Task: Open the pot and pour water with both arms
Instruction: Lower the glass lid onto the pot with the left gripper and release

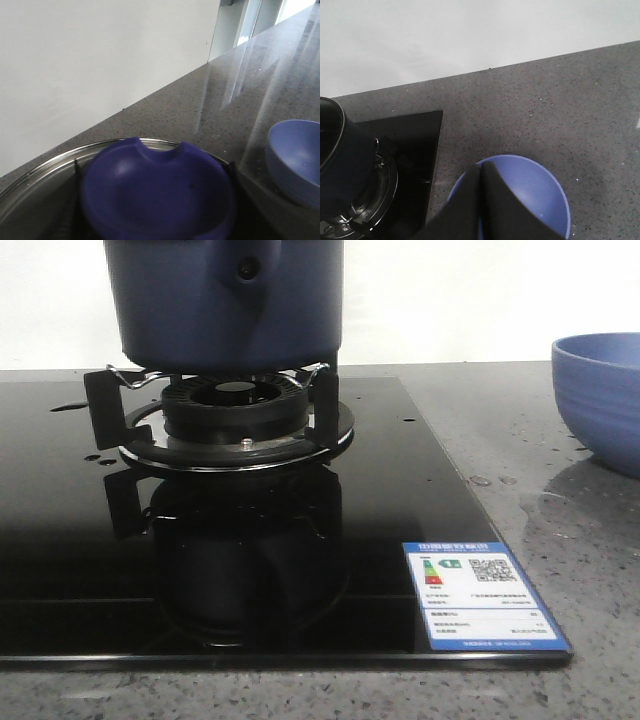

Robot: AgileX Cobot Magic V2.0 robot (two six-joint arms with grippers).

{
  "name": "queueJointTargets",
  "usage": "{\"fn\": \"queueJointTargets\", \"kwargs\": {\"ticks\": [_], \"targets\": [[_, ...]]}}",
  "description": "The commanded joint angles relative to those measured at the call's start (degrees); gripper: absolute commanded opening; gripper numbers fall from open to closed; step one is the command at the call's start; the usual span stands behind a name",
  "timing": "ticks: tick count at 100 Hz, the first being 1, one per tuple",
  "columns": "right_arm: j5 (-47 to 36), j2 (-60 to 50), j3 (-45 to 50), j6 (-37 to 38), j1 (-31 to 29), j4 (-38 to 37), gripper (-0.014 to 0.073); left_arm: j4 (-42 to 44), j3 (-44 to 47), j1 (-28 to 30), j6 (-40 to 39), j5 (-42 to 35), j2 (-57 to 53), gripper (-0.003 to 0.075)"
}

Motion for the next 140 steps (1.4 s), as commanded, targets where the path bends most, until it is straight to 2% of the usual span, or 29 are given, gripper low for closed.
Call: {"fn": "queueJointTargets", "kwargs": {"ticks": [1,11,16,28,33,48,58,70,82,94,105,110,122,140], "targets": [[-2.89,-0.55,-1.65,-0.60,0.14,0.64,-0.0063,-0.63,-2.11,-0.36,-1.17,2.48,-2.29,0.0337],[-2.42,-0.55,-1.65,-0.60,0.14,0.64,-0.0063,-0.65,-2.11,-0.36,-1.17,2.48,-2.29,0.0368],[-2.29,-0.55,-1.65,-0.60,0.14,0.64,-0.0063,-0.84,-2.11,-0.36,-1.17,2.48,-2.29,0.0422],[-2.05,-0.55,-1.65,-0.60,0.14,0.64,-0.0063,-2.68,-2.11,-0.22,-1.17,2.41,-3.15,0.0610],[-1.94,-0.55,-1.65,-0.81,0.14,0.54,-0.0063,-4.10,-2.11,-0.22,-1.17,2.07,-3.86,0.0652],[-1.45,-0.72,-1.43,-4.16,0.14,0.56,-0.0063,-4.00,-2.11,0.32,-1.46,0.11,-8.44,0.0652],[-2.05,-2.08,-0.55,-6.81,0.19,0.56,-0.0063,-2.34,-1.22,1.49,-4.72,-0.32,-13.45,0.0577],[-5.82,-6.09,4.06,-9.61,1.96,-1.11,-0.0063,-2.42,4.23,3.05,-5.22,-4.03,-21.71,0.0356],[-11.44,-12.86,12.90,-14.59,4.75,-1.96,-0.0063,-2.32,13.14,4.76,-5.32,-6.68,-32.05,0.0207],[-19.43,-22.48,24.75,-19.00,5.79,-1.96,-0.0063,-1.90,23.62,5.30,-5.32,-9.21,-42.77,0.0092],[-25.66,-30.85,33.97,-19.41,5.87,-1.96,-0.0069,-0.06,31.45,5.30,-5.32,-11.58,-49.48,0.0008],[-28.13,-34.53,37.71,-19.41,5.87,-1.96,-0.0069,0.44,34.43,5.30,-5.32,-11.96,-51.99,-0.0020],[-30.65,-41.93,44.37,-19.41,5.87,-1.96,-0.0069,-0.20,39.79,5.30,-5.32,-12.75,-57.03,-0.0020],[-30.10,-47.91,46.71,-19.41,5.87,-1.84,-0.0069,-0.19,43.74,5.30,-5.32,-14.33,-60.76,-0.0020]]}}
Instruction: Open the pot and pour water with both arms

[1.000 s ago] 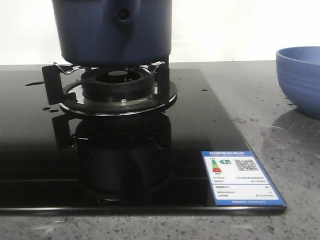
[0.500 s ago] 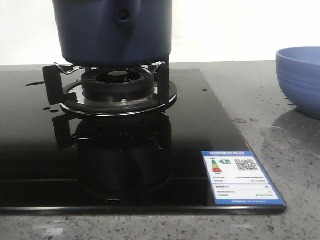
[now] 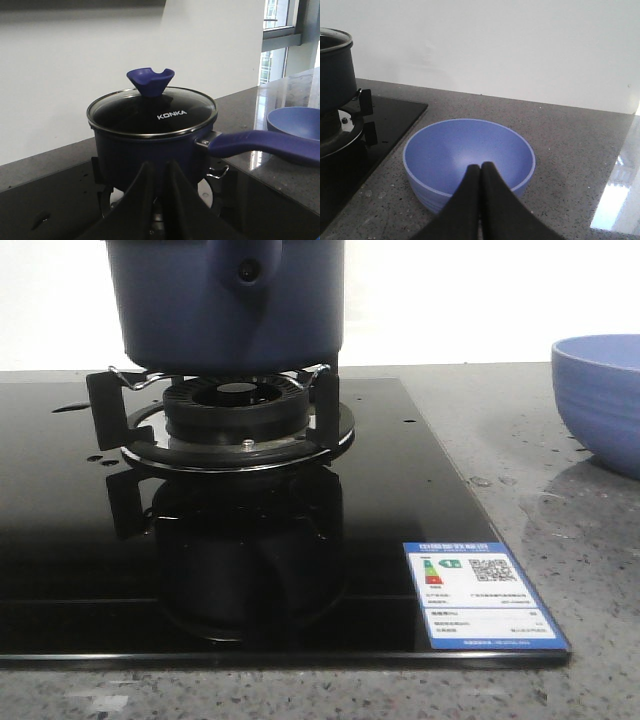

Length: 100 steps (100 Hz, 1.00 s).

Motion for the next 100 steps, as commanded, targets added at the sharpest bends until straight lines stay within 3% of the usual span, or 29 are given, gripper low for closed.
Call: {"fn": "queueJointTargets", "kwargs": {"ticks": [1,40,79,100], "targets": [[-5.26,-1.22,-0.93,-0.86,0.12,-0.12,-0.0069,-2.43,-0.35,0.09,-0.57,-0.34,-0.91,-0.0020],[-5.38,-1.64,-0.93,-0.86,0.12,-0.12,-0.0069,-2.91,-0.22,-6.16,-0.57,0.96,-0.91,-0.0020],[-5.38,-1.64,-0.93,-0.86,0.12,-0.12,-0.0069,-2.71,-0.22,-6.33,-0.57,1.01,-0.91,-0.0020],[-5.38,-1.64,-0.93,-0.86,0.12,-0.12,-0.0069,-3.40,1.32,-9.75,0.09,-1.80,-0.99,-0.0020]]}}
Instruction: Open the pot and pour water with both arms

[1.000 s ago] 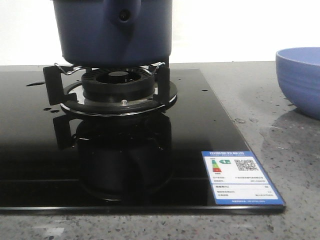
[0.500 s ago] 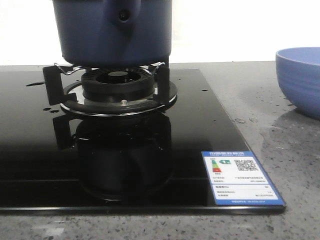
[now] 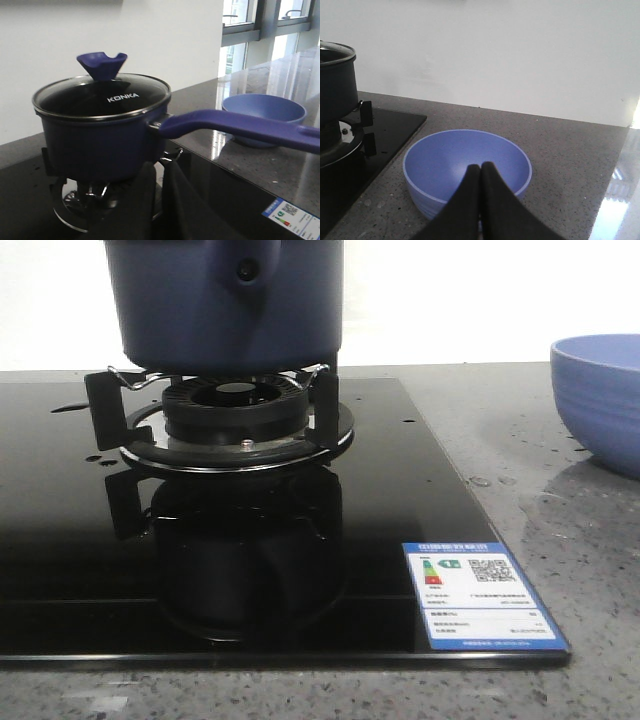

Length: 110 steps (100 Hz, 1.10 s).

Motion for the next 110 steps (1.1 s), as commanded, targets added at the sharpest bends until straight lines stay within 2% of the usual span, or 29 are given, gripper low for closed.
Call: {"fn": "queueJointTargets", "kwargs": {"ticks": [1,14,21,26,43,53,57,73,80,97,110], "targets": [[-4.78,0.67,-1.29,-0.62,0.12,-0.12,-0.0069,-2.59,-1.49,-0.97,0.30,-1.91,0.13,-0.0020],[-4.78,0.67,-1.29,-0.62,0.12,-0.12,-0.0069,-1.07,-1.49,-0.62,0.33,-10.96,-1.43,-0.0020],[-4.78,0.67,-1.29,-0.62,0.12,-0.12,-0.0069,7.14,-1.49,-0.62,-3.68,-13.56,-2.53,-0.0020],[-4.78,0.67,-1.29,-0.62,0.12,-0.12,-0.0069,17.71,-1.49,-0.62,-12.32,-15.22,-3.37,-0.0020],[-4.78,0.67,-1.29,-0.62,0.12,-0.12,-0.0069,67.61,-1.46,-0.62,-61.42,-20.48,-4.97,-0.0020],[-4.78,0.67,-1.29,-0.62,0.12,-0.12,-0.0069,83.40,0.29,-0.50,-75.22,-24.81,-4.97,-0.0020],[-4.78,0.67,-1.29,-0.62,0.12,-0.12,-0.0069,86.11,1.69,0.06,-78.38,-27.40,-4.97,-0.0020],[-4.78,0.67,-1.29,-0.62,0.12,-0.12,-0.0069,87.73,11.73,5.09,-86.16,-41.47,-7.82,-0.0020],[-4.78,0.67,-1.29,-0.62,0.12,-0.12,-0.0069,89.49,16.20,7.02,-88.99,-44.65,-10.92,-0.0020],[-4.78,0.67,-1.29,-0.62,0.12,-0.12,-0.0069,89.88,22.54,10.18,-89.32,-40.29,-20.02,-0.0020],[-4.78,0.67,-1.29,-0.62,0.12,-0.12,-0.0069,91.73,22.43,13.62,-89.32,-25.55,-26.32,-0.0020]]}}
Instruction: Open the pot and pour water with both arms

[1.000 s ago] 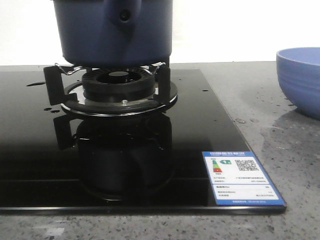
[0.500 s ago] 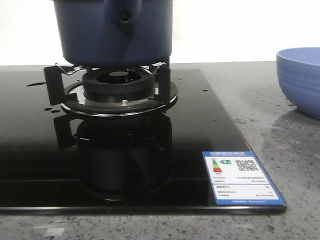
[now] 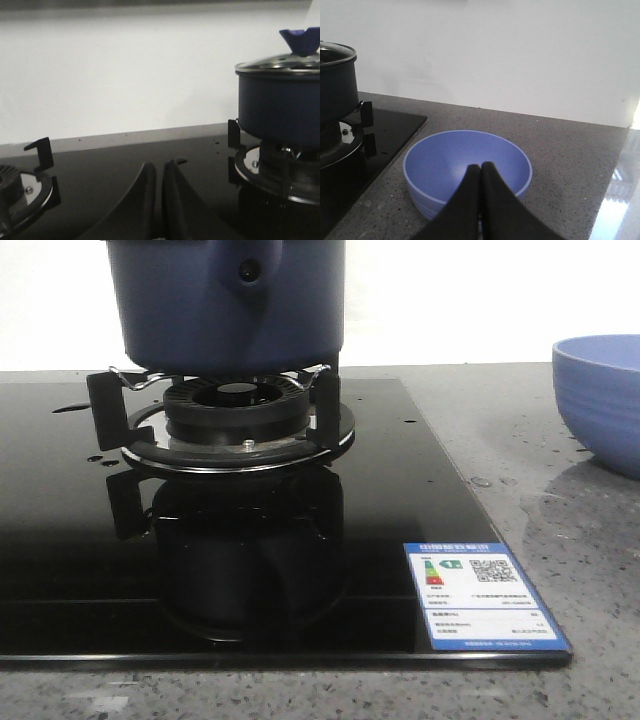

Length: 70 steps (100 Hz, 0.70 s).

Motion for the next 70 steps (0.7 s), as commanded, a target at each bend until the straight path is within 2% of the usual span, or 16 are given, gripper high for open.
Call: {"fn": "queueJointTargets", "kwargs": {"ticks": [1,12,21,33,70], "targets": [[-4.74,0.67,-1.29,-0.50,0.12,-0.12,-0.0069,1.41,1.51,2.17,-0.75,5.01,-2.70,-0.0020],[-4.74,0.67,-1.29,-0.50,0.12,-0.12,-0.0069,1.51,1.51,5.36,-0.75,16.51,-5.84,-0.0020],[-4.74,0.67,-1.29,-0.50,0.12,-0.12,-0.0069,1.42,1.51,6.39,-0.75,19.74,-5.65,-0.0020],[-4.74,0.67,-1.29,-0.50,0.12,-0.12,-0.0069,0.47,1.51,6.49,-0.75,22.78,-5.65,-0.0020],[-4.74,0.67,-1.29,-0.50,0.12,-0.12,-0.0069,0.28,1.51,6.49,-0.75,22.76,-5.65,-0.0020]]}}
